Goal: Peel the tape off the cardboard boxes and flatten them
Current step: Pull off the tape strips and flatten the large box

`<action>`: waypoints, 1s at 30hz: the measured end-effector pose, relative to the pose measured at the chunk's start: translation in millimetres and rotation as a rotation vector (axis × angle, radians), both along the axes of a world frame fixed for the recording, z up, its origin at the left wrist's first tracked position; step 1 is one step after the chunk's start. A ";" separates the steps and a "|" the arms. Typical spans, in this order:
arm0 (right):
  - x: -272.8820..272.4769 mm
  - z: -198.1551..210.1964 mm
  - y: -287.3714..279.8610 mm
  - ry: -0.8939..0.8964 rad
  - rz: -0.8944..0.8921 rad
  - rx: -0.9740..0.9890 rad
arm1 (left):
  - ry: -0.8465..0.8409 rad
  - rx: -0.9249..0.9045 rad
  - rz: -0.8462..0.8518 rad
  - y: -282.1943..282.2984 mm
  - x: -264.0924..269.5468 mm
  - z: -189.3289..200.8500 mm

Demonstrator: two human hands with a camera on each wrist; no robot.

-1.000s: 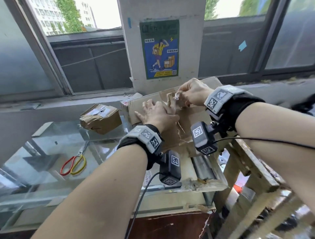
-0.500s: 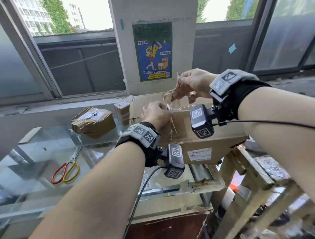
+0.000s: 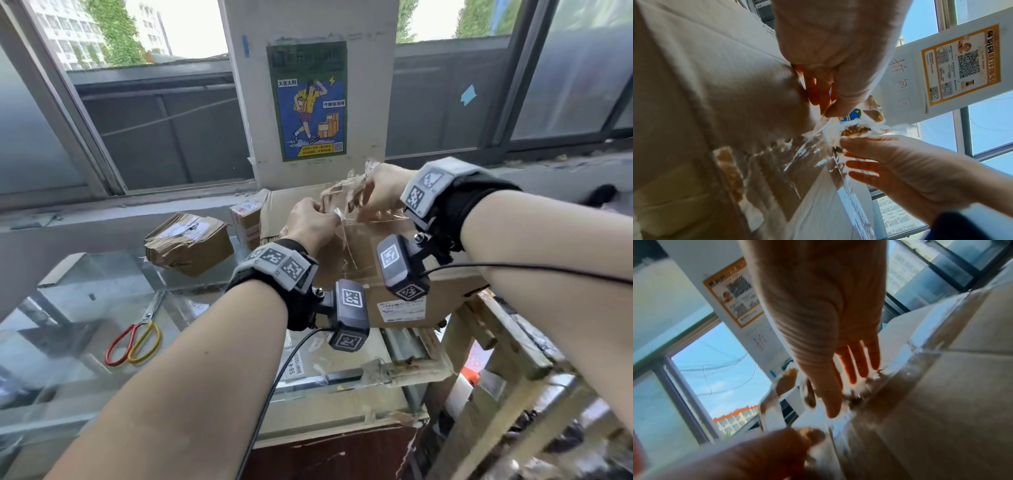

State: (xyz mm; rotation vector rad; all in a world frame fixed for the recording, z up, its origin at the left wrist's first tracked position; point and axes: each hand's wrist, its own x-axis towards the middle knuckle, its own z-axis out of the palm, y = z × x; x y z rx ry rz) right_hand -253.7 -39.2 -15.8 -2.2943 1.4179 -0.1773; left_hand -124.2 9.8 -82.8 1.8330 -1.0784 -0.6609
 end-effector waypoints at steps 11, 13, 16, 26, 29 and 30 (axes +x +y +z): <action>23.7 -24.4 1.4 0.024 0.113 -0.301 | 0.110 -0.021 -0.049 10.8 7.5 3.1; 20.7 -18.0 -2.3 -0.097 0.056 -0.241 | 0.082 -0.006 -0.045 9.3 9.6 1.8; 13.5 -3.7 -14.3 -0.263 -0.044 -0.083 | 0.021 0.032 -0.088 8.1 11.0 0.2; 11.7 -6.3 -25.0 -0.675 -0.299 0.500 | -0.041 0.034 -0.143 18.0 14.8 2.8; 12.1 -5.4 -24.7 -0.758 -0.325 0.559 | -0.029 0.016 -0.170 21.1 13.7 5.5; 14.5 -5.4 -23.3 -0.733 -0.295 0.510 | -0.014 0.015 -0.174 21.4 14.6 6.4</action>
